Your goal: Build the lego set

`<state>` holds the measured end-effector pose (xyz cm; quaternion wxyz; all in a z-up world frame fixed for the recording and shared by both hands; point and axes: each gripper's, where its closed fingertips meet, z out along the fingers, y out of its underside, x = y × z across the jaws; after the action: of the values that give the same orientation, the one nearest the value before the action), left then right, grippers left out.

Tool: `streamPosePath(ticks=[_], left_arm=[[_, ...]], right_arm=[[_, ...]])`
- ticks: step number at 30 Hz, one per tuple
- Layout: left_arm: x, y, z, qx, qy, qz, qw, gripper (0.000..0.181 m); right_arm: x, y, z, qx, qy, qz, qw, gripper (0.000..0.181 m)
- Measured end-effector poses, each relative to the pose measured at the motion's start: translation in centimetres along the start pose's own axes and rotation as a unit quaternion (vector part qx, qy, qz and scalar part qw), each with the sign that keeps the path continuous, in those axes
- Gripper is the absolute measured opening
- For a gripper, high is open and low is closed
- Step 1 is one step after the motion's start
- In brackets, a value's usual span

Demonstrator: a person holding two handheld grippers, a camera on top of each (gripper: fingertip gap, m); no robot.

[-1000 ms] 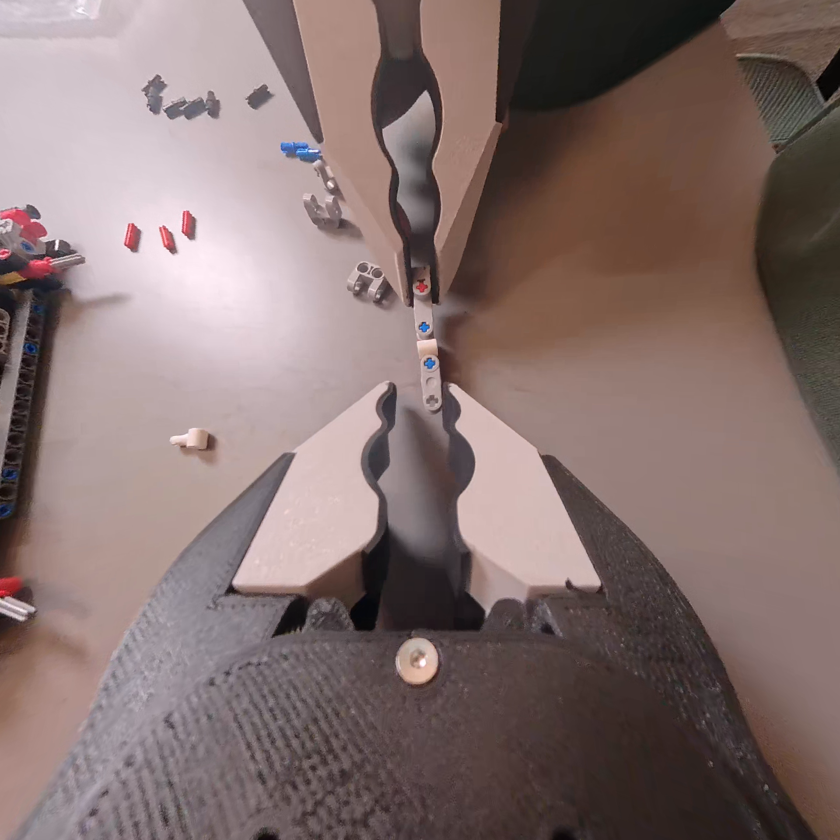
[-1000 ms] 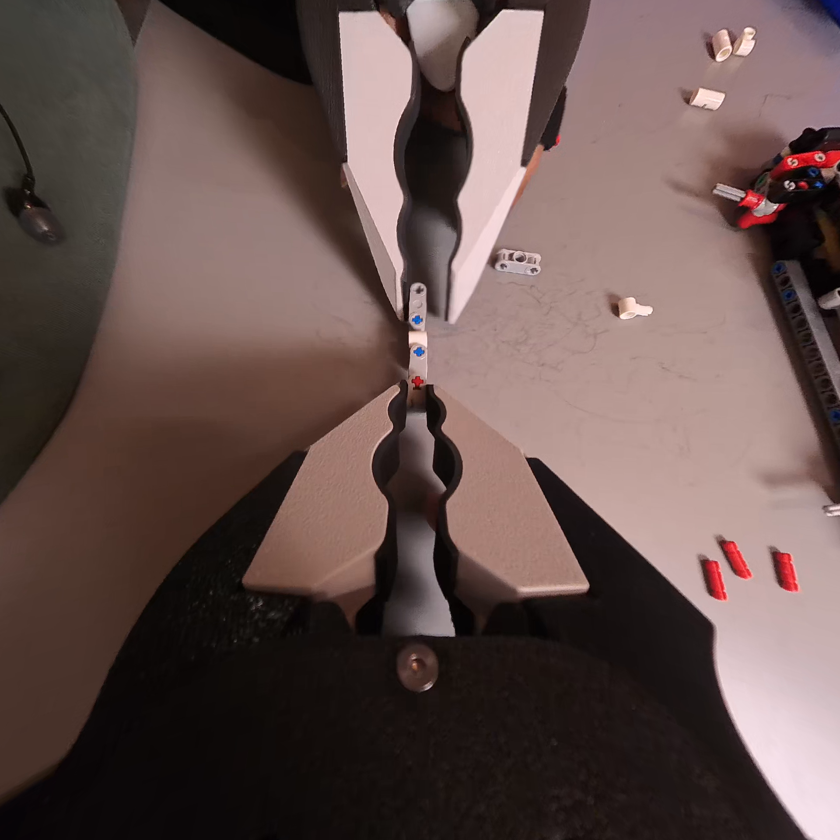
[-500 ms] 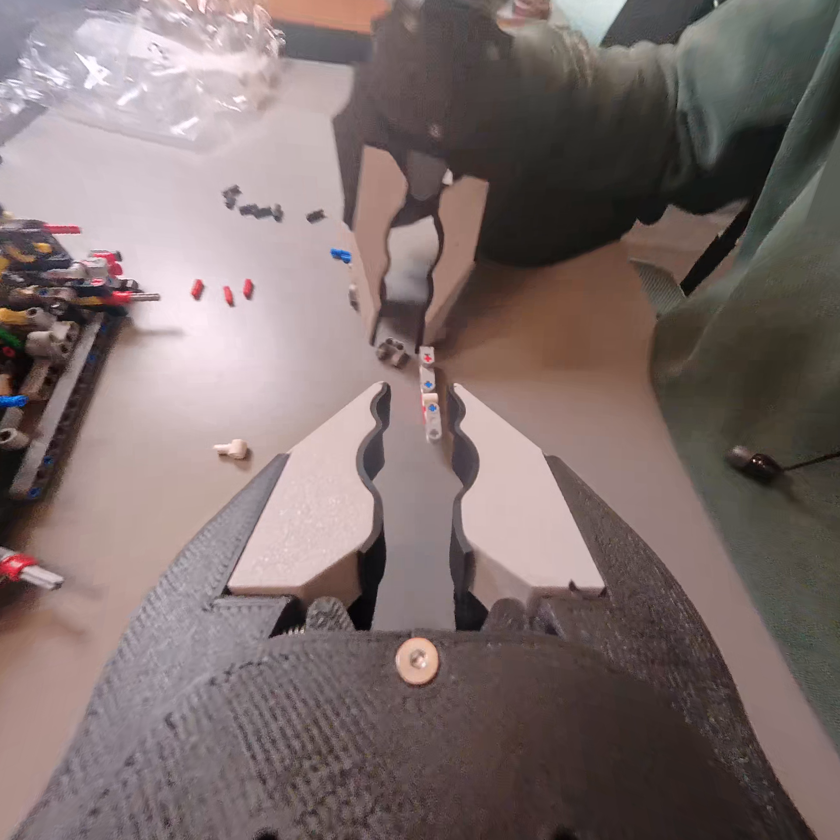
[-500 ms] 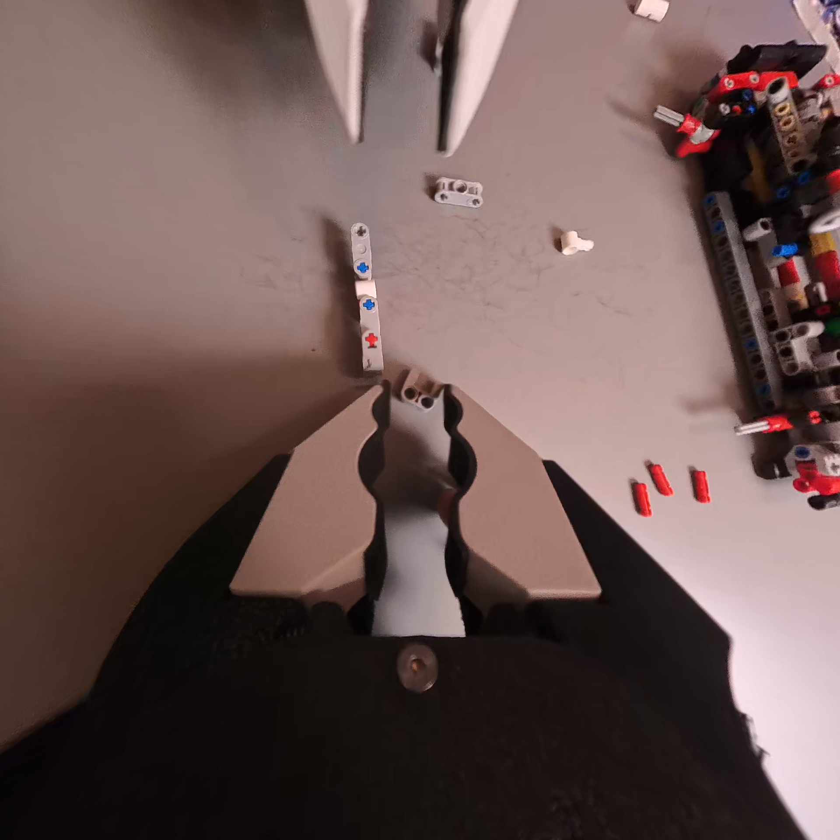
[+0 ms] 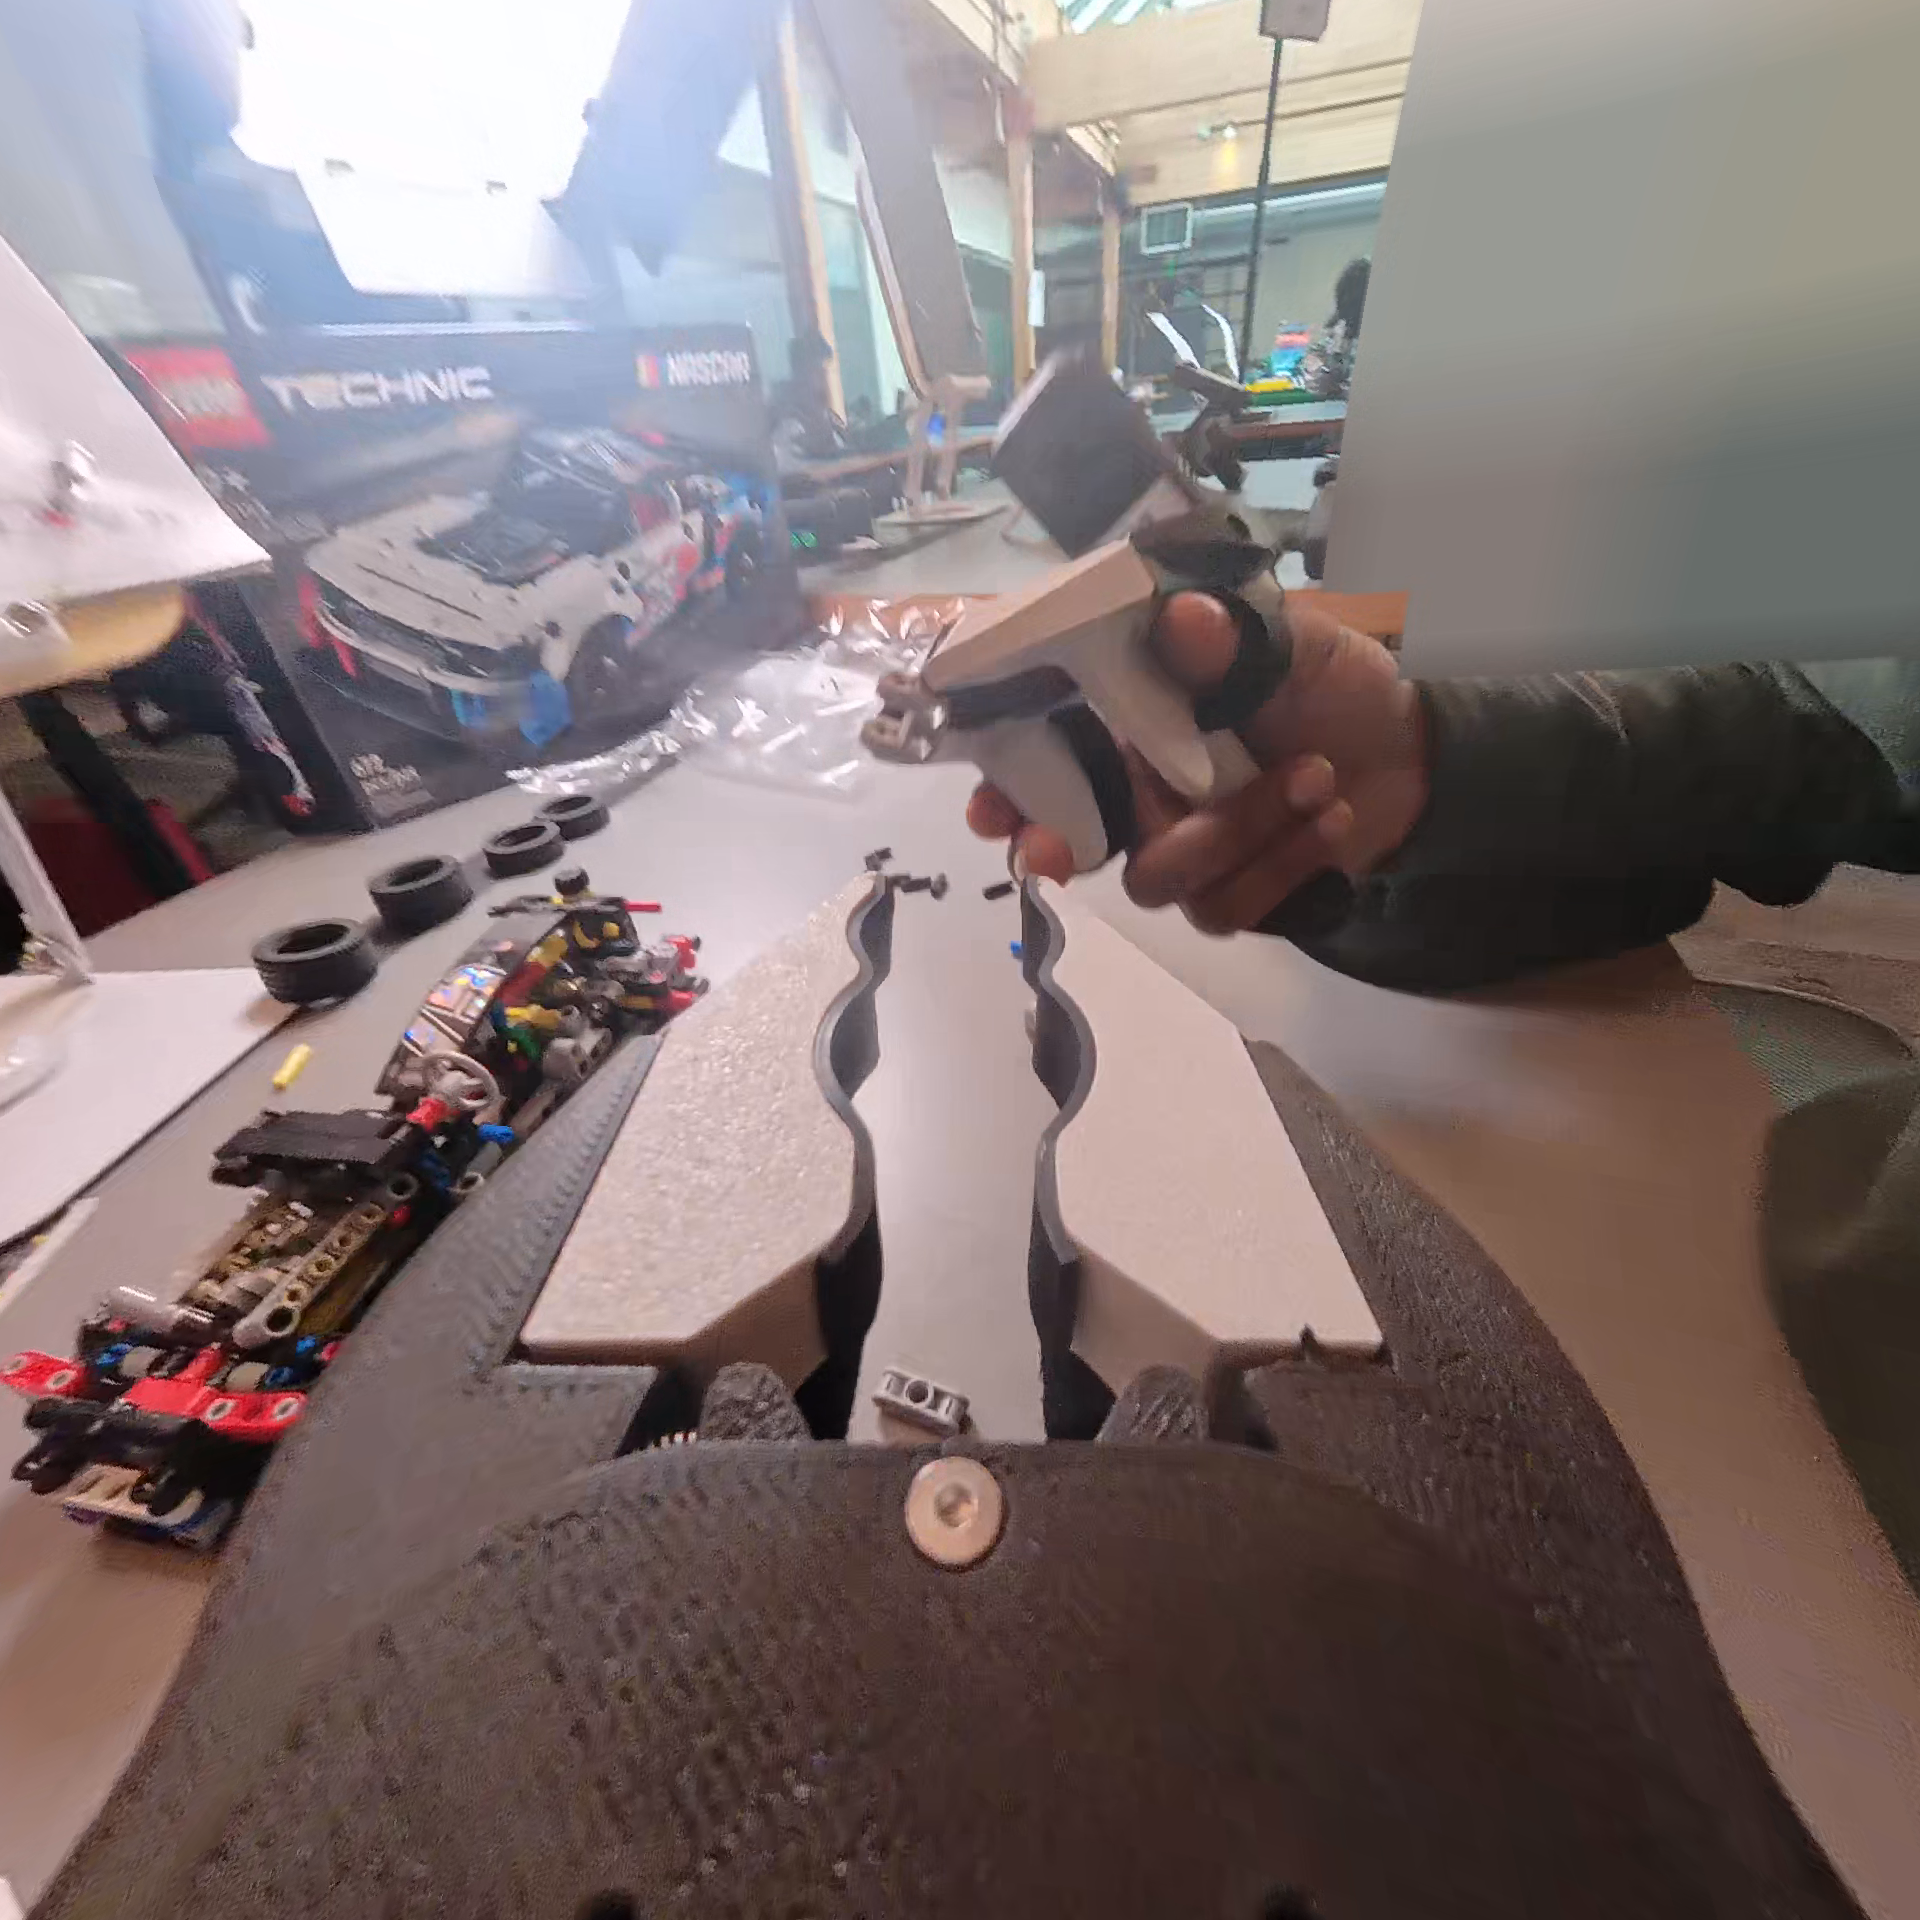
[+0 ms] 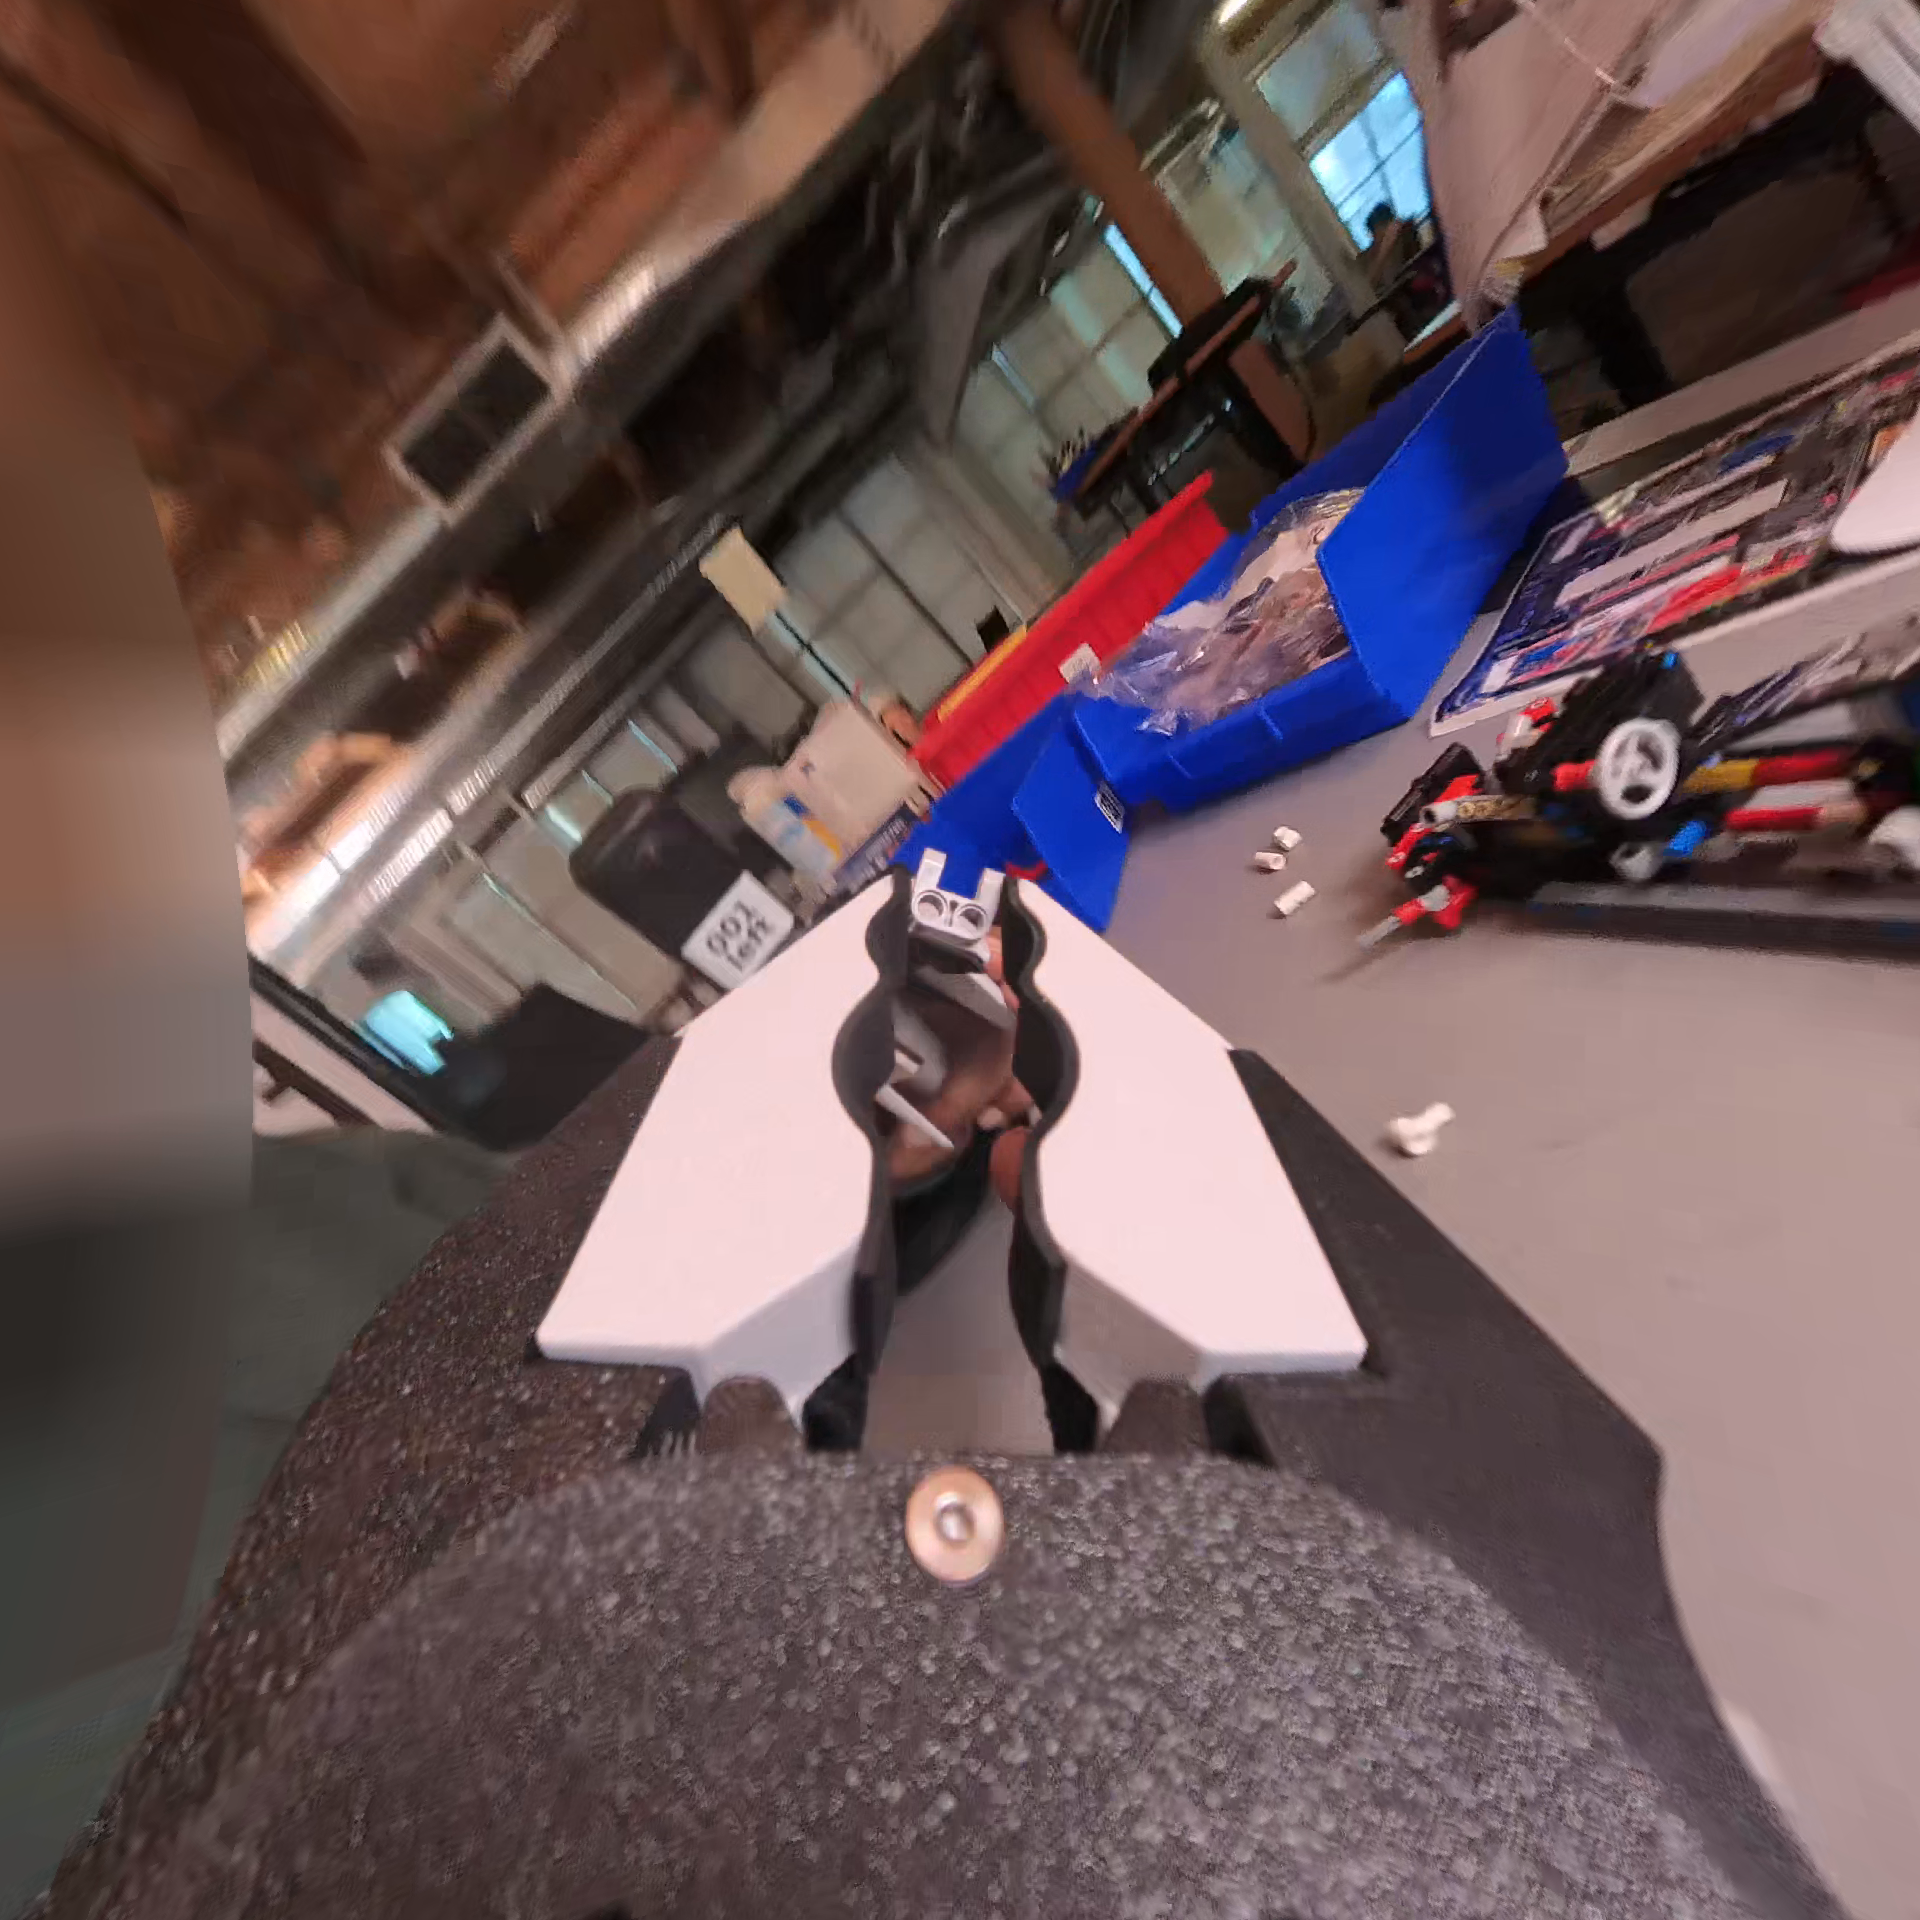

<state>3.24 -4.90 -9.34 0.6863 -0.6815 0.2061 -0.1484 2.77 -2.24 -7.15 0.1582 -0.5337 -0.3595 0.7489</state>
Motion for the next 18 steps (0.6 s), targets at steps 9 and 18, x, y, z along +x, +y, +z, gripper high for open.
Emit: streamPosePath(ticks=[9,18], left_arm=[[-1.0,-1.2,0.1,0.001,-0.1,0.095,0.99,0.019],[-0.3,-1.2,-0.6,-0.008,-0.071,0.149,0.986,0.014]], right_arm=[[-1.5,3.0,2.9,0.057,-0.008,0.098,0.993,0.016],[-1.9,3.3,2.7,0.009,-0.031,0.028,0.999,0.016]])
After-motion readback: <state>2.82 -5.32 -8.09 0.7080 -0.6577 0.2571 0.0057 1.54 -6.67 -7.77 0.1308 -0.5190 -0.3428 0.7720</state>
